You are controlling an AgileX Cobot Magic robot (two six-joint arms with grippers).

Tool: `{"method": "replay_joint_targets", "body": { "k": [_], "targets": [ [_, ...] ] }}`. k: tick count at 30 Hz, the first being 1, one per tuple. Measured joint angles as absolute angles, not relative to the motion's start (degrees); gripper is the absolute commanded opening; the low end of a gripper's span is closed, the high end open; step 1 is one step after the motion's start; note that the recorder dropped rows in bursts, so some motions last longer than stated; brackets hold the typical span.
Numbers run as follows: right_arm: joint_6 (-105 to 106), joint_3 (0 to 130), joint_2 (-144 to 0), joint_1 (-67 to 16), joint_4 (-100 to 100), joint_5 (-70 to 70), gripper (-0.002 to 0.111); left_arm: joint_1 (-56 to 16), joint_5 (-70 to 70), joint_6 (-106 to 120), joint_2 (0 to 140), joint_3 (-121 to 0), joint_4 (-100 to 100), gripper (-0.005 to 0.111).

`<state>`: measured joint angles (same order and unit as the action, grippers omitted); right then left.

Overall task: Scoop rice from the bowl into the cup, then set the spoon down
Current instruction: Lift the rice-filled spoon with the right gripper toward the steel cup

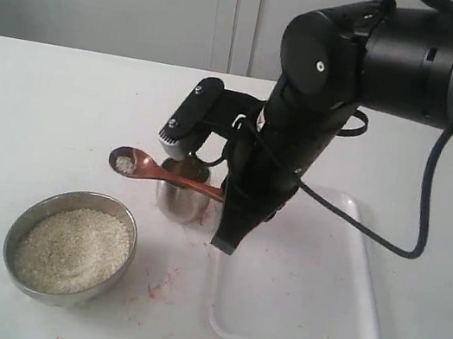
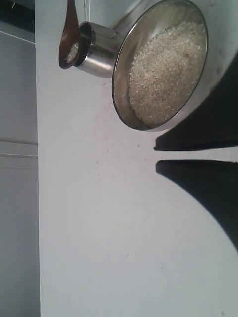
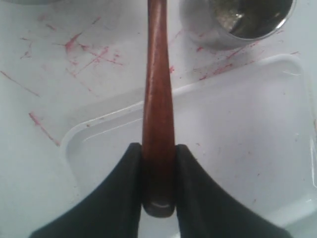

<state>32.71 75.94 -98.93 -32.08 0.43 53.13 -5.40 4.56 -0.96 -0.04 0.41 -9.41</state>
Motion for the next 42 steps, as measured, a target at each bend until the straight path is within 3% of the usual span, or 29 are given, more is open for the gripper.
{"method": "replay_joint_targets", "body": {
  "k": [9,42],
  "targets": [
    [32.71,75.94,-98.93,-28.53,0.43,49.8,0.0,-5.4,4.56,-0.96,-0.04,0.41,-9.41,0.014],
    [25.58,75.84,-99.66,-28.53,-16.16,48.92,0.0,-5.4,4.56,-0.96,-0.04,0.41,-9.41,0.014]
  ]
}}
